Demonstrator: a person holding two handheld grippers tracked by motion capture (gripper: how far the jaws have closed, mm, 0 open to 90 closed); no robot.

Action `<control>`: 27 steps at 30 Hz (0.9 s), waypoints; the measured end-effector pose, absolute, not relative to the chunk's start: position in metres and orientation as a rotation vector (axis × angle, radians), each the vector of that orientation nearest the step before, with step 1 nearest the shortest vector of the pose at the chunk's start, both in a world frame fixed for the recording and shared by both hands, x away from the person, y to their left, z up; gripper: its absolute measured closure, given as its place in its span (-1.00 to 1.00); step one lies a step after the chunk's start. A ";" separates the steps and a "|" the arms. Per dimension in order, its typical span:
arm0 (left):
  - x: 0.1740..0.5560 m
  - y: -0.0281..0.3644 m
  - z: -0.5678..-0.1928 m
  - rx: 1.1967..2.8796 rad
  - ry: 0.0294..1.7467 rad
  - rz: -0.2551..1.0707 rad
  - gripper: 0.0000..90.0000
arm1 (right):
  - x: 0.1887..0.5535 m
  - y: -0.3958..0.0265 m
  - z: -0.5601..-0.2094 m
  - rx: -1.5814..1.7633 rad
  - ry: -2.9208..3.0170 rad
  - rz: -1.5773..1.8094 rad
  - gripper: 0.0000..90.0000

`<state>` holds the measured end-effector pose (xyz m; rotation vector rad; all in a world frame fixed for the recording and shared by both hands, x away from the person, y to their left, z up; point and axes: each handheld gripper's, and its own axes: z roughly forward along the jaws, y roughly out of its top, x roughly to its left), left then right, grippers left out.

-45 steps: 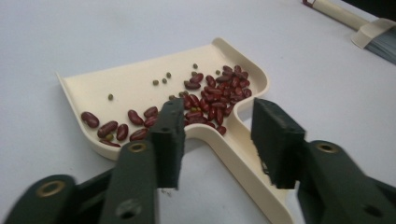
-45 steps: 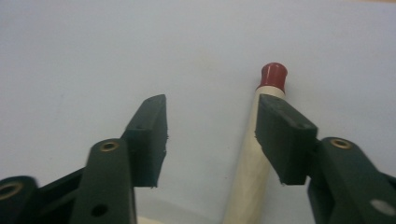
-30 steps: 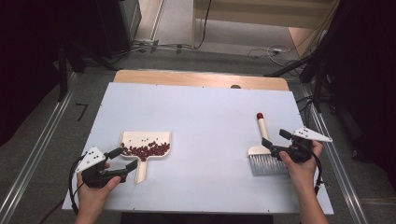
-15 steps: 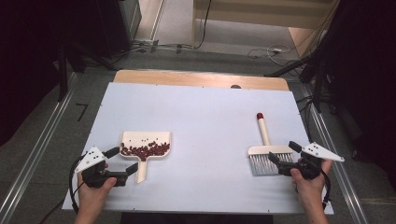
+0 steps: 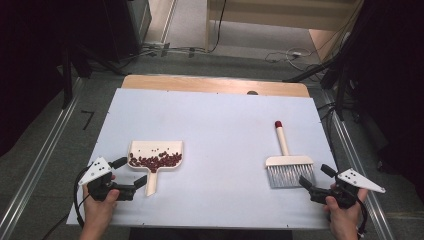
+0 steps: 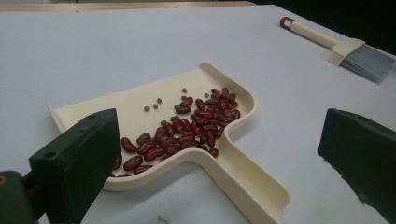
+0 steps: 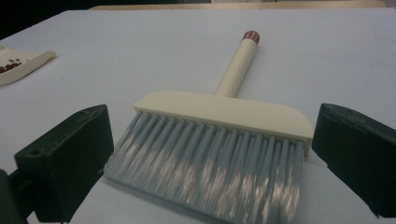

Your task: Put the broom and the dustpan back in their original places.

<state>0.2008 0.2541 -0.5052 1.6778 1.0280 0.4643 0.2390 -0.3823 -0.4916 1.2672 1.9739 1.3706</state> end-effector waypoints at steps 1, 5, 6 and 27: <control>0.201 0.255 -0.506 1.680 1.023 0.462 -1.00 | 0.238 -0.384 -0.493 1.264 1.972 1.363 -1.00; 0.201 0.258 -0.507 1.663 1.017 0.471 -1.00 | 0.235 -0.394 -0.499 1.275 1.970 1.347 -1.00; 0.202 0.259 -0.507 1.662 1.014 0.471 -1.00 | 0.235 -0.396 -0.500 1.282 1.969 1.349 -1.00; 0.203 0.256 -0.512 1.676 1.020 0.464 -1.00 | 0.240 -0.398 -0.507 1.305 1.968 1.365 -1.00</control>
